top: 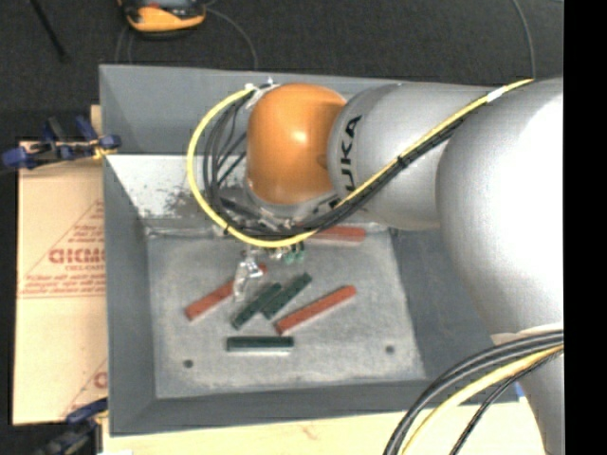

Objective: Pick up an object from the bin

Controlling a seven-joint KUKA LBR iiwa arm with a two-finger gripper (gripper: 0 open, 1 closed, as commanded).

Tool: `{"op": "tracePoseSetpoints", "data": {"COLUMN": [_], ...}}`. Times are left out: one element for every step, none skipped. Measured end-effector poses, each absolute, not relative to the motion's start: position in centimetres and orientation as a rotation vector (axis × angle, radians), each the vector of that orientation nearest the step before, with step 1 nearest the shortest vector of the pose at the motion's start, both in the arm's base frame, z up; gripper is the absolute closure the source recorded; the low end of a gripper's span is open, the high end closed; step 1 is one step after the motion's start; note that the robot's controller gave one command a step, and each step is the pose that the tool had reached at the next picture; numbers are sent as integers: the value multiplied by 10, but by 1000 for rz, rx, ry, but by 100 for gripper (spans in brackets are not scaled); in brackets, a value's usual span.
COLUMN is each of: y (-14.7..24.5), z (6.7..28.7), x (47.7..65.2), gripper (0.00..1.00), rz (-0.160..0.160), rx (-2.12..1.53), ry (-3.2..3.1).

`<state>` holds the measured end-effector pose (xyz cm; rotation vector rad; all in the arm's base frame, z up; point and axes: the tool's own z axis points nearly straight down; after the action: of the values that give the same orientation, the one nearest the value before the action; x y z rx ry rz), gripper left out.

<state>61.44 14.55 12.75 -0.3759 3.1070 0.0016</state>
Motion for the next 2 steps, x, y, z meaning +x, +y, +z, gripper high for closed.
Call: {"op": "tracePoseSetpoints", "data": {"y": [142, 138], "z": [98, 122], "x": [614, 623], "gripper": [0, 0], "rz": [2, -1], "rx": [-539, -901], "ry": [3091, 3005]}}
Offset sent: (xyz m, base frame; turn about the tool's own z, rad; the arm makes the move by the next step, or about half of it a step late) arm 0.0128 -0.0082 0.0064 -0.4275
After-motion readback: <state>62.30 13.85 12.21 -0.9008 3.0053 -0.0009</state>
